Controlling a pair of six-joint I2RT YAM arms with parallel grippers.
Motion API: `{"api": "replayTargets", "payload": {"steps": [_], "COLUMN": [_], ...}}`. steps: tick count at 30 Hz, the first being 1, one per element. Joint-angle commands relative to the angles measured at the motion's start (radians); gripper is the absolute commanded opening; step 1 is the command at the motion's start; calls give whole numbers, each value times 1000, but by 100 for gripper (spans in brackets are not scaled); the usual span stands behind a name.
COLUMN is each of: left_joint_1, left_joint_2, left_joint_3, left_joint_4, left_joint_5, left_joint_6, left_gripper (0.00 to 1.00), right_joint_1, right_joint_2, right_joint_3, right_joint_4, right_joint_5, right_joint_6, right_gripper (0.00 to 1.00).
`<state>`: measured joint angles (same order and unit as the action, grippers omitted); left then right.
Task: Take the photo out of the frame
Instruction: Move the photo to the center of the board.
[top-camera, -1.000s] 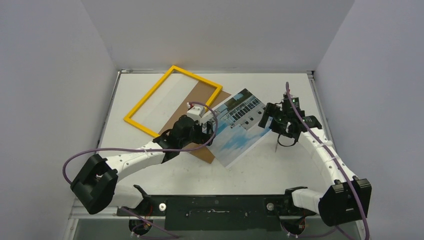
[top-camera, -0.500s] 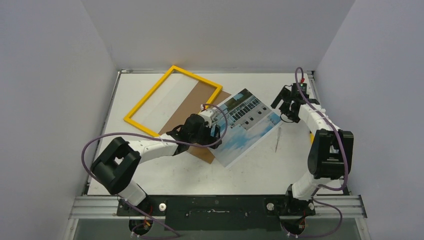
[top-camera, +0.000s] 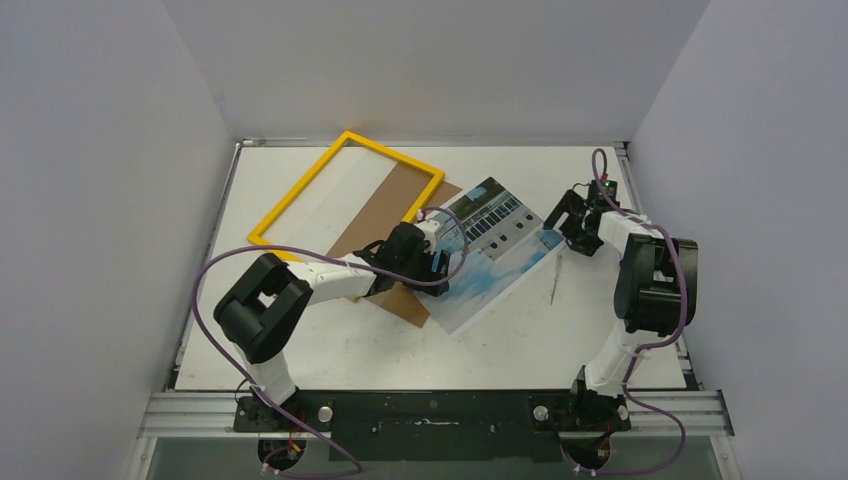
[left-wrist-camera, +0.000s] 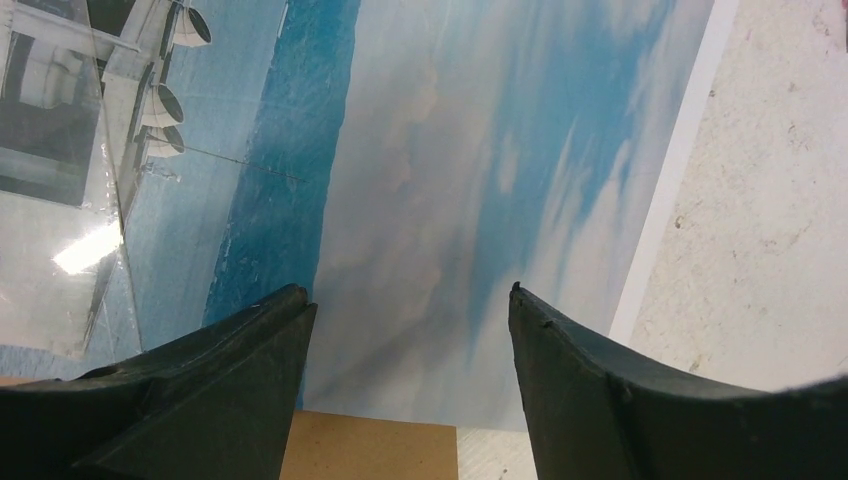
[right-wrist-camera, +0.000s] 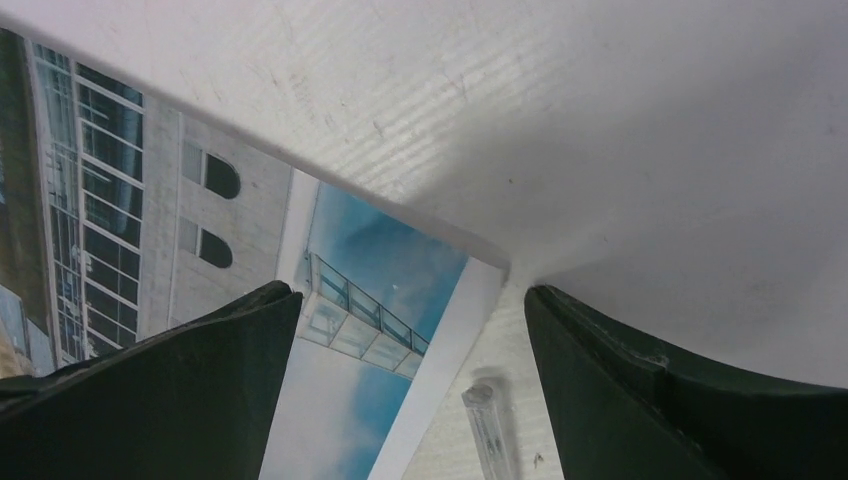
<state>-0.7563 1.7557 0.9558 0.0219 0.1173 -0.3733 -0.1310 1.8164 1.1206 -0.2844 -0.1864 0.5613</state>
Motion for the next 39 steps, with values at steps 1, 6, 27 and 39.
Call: {"api": "replayTargets", "payload": {"steps": [1,6,27,39], "left_joint_1": [6,6,6,8], "left_joint_2": [25,28,31,34], "left_joint_3": [40,43,44,44], "left_joint_4": [-20,-20,-54,-53], "left_joint_5": [5,6,1,-7], "left_joint_6": [17,20,25,27], "left_gripper": [70,68,65,65], "right_joint_1": [4,4,218,321], "right_joint_2": [16,13,-168,-288], "right_joint_3": [-47,-102,-254,-412], "right_joint_4": [86,179,456,604], "right_joint_5": [-114,-297,-393,-230], "right_joint_6": [-18,2,226,326], "right_gripper": [87,83,89,85]}}
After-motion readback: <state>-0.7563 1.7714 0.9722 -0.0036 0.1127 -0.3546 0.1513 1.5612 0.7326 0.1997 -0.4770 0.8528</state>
